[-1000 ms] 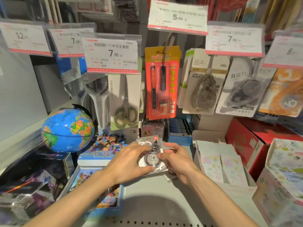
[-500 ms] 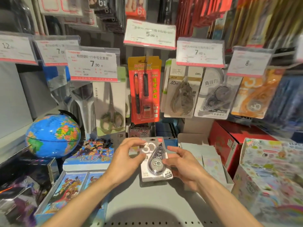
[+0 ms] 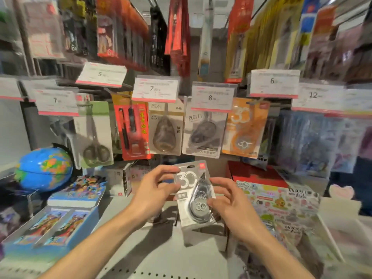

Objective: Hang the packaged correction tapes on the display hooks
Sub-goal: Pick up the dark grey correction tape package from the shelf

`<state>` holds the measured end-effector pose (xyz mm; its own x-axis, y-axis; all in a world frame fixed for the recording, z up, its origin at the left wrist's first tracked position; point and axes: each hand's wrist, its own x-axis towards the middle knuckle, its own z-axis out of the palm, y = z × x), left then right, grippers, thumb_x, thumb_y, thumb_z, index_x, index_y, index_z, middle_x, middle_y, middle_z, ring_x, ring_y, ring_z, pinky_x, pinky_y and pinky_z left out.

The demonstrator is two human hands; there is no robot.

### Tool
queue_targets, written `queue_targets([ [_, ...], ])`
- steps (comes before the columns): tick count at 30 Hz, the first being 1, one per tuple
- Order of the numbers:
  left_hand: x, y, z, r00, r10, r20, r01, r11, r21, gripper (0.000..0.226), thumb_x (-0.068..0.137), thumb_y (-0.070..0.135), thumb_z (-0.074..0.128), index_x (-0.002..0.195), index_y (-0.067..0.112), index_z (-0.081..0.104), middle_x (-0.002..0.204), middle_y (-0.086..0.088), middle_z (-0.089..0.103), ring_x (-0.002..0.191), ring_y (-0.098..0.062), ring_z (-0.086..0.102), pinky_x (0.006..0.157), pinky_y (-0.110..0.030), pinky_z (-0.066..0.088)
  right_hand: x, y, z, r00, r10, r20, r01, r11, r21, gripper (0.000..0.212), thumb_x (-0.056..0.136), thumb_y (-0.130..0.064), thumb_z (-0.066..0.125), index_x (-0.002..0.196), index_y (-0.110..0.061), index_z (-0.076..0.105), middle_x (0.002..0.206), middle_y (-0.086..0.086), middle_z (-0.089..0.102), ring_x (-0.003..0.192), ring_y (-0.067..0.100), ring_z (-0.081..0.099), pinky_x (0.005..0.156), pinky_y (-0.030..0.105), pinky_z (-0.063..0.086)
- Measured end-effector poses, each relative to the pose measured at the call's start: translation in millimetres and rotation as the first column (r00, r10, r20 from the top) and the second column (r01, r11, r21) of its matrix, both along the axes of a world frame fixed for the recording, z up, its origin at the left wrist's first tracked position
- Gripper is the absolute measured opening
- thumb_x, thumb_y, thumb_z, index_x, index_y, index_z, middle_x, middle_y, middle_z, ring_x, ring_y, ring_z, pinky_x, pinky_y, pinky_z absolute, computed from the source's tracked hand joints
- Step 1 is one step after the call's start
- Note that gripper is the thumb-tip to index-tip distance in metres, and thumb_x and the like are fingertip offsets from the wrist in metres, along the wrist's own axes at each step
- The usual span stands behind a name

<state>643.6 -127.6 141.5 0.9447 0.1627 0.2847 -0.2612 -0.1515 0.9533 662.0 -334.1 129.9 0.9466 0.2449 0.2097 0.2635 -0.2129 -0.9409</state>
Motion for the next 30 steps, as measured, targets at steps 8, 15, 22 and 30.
queue_targets([
  [8, 5, -63, 38, 0.992, -0.044, 0.115, 0.042, 0.999, 0.014, 0.027, 0.089, 0.0, 0.07, 0.111, 0.015, 0.068, 0.098, 0.002, 0.067, 0.07, -0.001, 0.066, 0.061, -0.02, 0.055, -14, -43, 10, 0.969, -0.061, 0.241, 0.092, 0.988, -0.123, 0.09, 0.07, -0.048, 0.085, 0.139, -0.052, 0.029, 0.139, -0.027, 0.042, 0.127, -0.002, 0.046, 0.091, 0.013, 0.04],
  [15, 11, -68, 63, 0.979, -0.065, 0.193, 0.057, 0.997, 0.047, 0.025, 0.089, 0.001, 0.07, 0.11, 0.015, 0.065, 0.111, -0.006, 0.069, 0.086, -0.03, 0.073, 0.069, -0.031, 0.062, -9, -58, 32, 0.898, -0.098, 0.429, 0.193, 0.964, -0.183, 0.088, 0.079, -0.042, 0.08, 0.141, -0.056, 0.019, 0.127, -0.05, 0.022, 0.108, -0.042, 0.023, 0.08, -0.008, 0.03],
  [22, 21, -42, 95, 0.974, 0.039, 0.223, -0.02, 0.996, -0.086, 0.028, 0.097, 0.013, 0.062, 0.124, 0.013, 0.053, 0.098, -0.008, 0.076, 0.071, -0.022, 0.072, 0.067, -0.035, 0.06, 2, -72, 53, 0.833, -0.132, 0.537, 0.289, 0.932, -0.218, 0.089, 0.082, -0.042, 0.078, 0.146, -0.053, 0.017, 0.124, -0.05, 0.022, 0.11, -0.035, 0.026, 0.091, 0.003, 0.022],
  [30, 4, -40, 111, 0.921, -0.063, 0.385, 0.099, 0.992, -0.076, 0.026, 0.1, 0.007, 0.054, 0.125, 0.014, 0.053, 0.098, -0.011, 0.075, 0.073, -0.028, 0.068, 0.064, -0.035, 0.058, 12, -67, 61, 0.767, -0.086, 0.636, 0.312, 0.916, -0.253, 0.088, 0.083, -0.037, 0.077, 0.15, -0.043, 0.021, 0.135, -0.031, 0.028, 0.114, -0.027, 0.035, 0.088, -0.005, 0.03],
])
